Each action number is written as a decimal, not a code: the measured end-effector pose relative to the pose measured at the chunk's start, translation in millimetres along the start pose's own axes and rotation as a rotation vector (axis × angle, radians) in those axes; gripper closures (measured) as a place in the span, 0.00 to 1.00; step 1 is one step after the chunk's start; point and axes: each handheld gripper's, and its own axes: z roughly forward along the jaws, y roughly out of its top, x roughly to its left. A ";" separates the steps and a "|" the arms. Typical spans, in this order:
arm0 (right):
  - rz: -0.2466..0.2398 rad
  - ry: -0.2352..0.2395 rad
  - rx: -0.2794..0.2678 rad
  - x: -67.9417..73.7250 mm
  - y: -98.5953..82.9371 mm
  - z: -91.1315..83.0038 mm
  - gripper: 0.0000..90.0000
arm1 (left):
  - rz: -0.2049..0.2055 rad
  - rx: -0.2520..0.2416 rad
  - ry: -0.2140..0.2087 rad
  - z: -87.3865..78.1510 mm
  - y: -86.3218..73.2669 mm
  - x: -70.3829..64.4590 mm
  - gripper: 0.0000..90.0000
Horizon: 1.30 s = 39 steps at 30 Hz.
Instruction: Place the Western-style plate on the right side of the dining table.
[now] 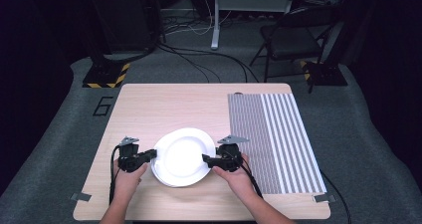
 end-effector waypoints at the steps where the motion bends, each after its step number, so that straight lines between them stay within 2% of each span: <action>1: 0.002 0.000 -0.002 -0.4 0.7 -0.9 0.47 | 0.003 0.003 -0.003 0.5 -0.1 -0.7 0.91; 8: 0.005 0.004 -0.021 -2.7 3.9 -4.8 0.47 | 0.015 0.006 0.000 3.6 -0.8 -4.9 0.91; 14: 0.013 -0.002 -0.034 -5.1 7.4 -8.7 0.48 | 0.012 0.014 -0.019 7.4 -1.9 -8.1 0.91; 16: 0.012 -0.005 -0.034 -5.7 7.7 -9.1 0.48 | 0.025 0.023 -0.020 8.6 -2.0 -10.2 0.91; 23: -0.002 -0.036 -0.014 -6.7 5.3 -9.8 0.57 | 0.011 0.015 -0.026 10.0 -2.8 -11.9 0.89; 30: -0.006 -0.028 -0.004 -7.5 4.5 -8.4 0.63 | 0.018 0.014 -0.025 10.2 -3.0 -11.9 0.89; 33: -0.012 -0.013 -0.005 -8.5 6.3 -10.0 0.64 | 0.041 0.017 -0.020 10.5 -2.9 -12.7 0.89; 35: -0.024 -0.020 -0.004 -6.9 6.9 -11.0 0.64 | 0.048 0.013 -0.020 10.9 -2.8 -12.7 0.89; 39: -0.026 -0.018 -0.008 -7.8 7.0 -12.1 0.65 | 0.034 0.008 -0.035 11.5 -3.1 -13.8 0.83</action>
